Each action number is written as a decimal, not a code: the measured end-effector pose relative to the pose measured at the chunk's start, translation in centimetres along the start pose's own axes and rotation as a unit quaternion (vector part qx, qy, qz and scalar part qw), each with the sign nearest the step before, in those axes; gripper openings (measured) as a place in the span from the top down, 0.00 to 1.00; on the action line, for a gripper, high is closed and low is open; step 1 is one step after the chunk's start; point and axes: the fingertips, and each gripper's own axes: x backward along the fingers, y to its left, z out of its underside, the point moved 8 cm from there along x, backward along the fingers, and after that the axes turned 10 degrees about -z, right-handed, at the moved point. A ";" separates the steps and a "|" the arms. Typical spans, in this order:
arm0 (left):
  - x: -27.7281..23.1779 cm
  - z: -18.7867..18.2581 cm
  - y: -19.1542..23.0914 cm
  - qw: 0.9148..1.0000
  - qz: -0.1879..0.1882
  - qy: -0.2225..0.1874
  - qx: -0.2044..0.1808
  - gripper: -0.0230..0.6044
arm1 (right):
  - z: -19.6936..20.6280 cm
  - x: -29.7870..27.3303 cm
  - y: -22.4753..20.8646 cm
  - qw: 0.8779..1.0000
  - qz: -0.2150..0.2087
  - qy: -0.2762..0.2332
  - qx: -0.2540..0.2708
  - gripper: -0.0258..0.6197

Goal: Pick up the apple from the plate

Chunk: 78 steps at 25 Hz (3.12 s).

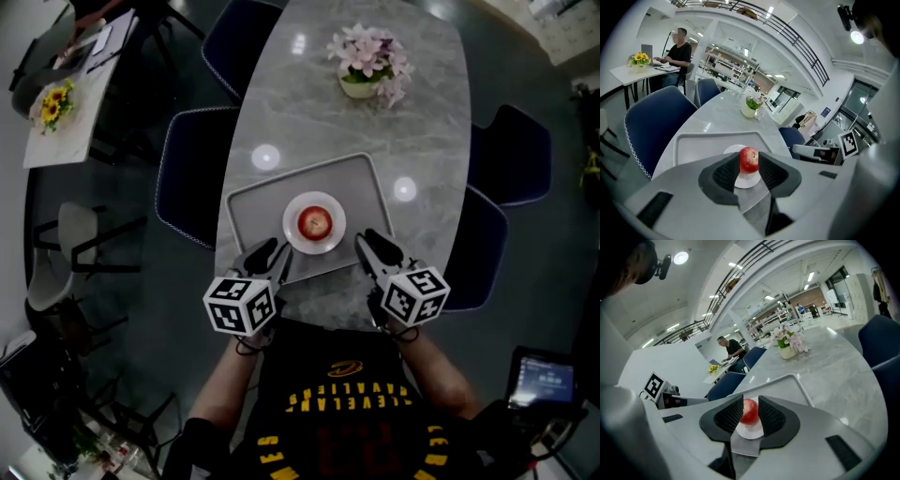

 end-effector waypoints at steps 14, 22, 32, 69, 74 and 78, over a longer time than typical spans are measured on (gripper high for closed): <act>-9.1 0.2 4.6 0.990 0.027 0.122 0.059 0.78 | 5.3 -4.0 -5.3 0.981 0.037 0.051 -0.182 0.81; -11.1 1.0 5.8 0.985 0.033 0.160 0.050 0.78 | 7.1 -5.9 -6.8 0.967 0.060 0.082 -0.235 0.81; -11.9 1.6 6.2 0.980 0.044 0.181 0.064 0.78 | 7.3 -7.3 -7.1 0.962 0.067 0.098 -0.247 0.81; -12.4 1.9 6.7 0.973 0.009 0.221 0.071 0.89 | 7.5 -7.5 -6.8 0.953 0.049 0.090 -0.286 0.90; -12.1 1.8 6.6 0.974 0.008 0.217 0.070 0.89 | 7.4 -7.4 -6.8 0.954 0.043 0.087 -0.284 0.90; -11.9 1.7 6.2 0.974 0.007 0.215 0.067 0.90 | 7.4 -7.2 -6.9 0.954 0.042 0.083 -0.285 0.90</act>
